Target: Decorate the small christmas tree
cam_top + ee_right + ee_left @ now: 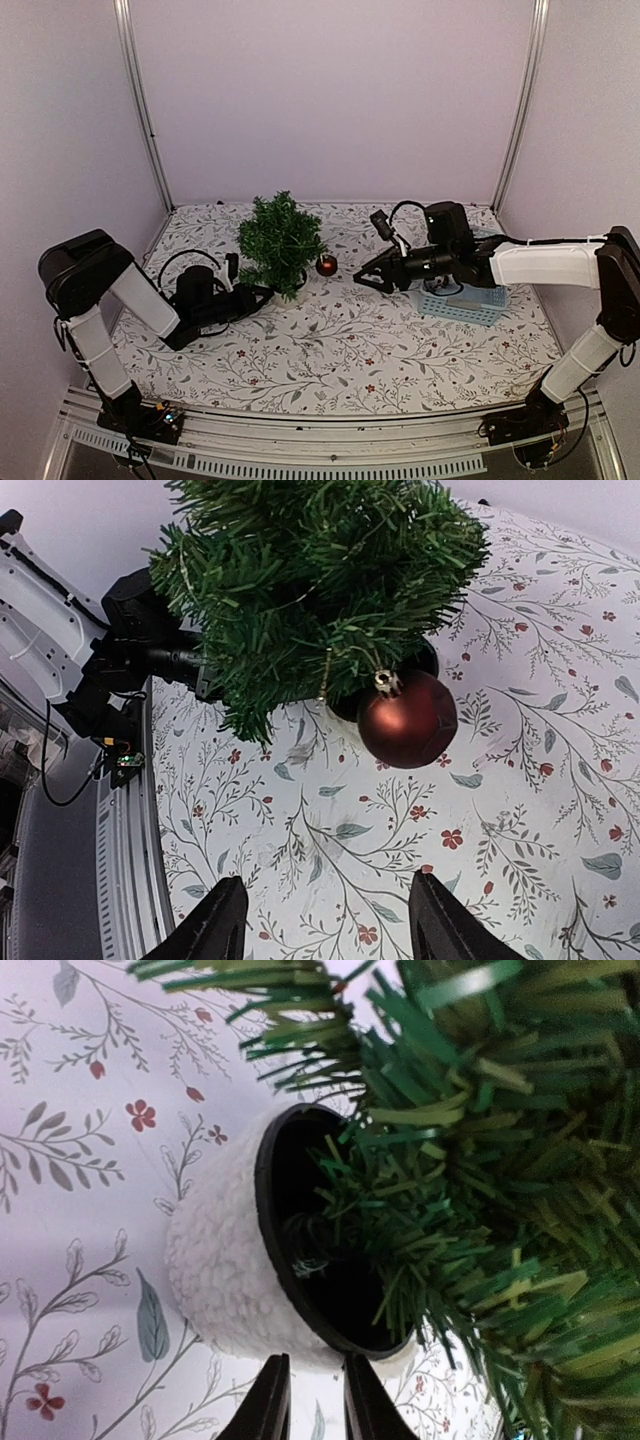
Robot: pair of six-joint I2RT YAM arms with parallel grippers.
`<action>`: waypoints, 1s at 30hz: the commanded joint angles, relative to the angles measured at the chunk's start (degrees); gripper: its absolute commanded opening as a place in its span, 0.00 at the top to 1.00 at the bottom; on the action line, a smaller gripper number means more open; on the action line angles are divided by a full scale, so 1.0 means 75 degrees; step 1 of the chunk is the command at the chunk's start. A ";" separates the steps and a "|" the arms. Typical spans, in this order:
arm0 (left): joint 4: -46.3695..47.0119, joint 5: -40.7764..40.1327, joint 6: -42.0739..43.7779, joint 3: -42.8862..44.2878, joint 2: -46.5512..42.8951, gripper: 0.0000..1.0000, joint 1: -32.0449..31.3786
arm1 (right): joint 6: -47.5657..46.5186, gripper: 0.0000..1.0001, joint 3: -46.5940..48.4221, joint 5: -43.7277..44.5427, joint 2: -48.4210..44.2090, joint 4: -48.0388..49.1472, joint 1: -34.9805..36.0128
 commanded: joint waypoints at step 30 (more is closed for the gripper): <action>0.1133 -0.0113 -0.0362 0.1426 0.1518 0.83 -0.0888 | -0.0094 0.42 -0.0285 0.0030 -0.0658 -0.0153 -0.0556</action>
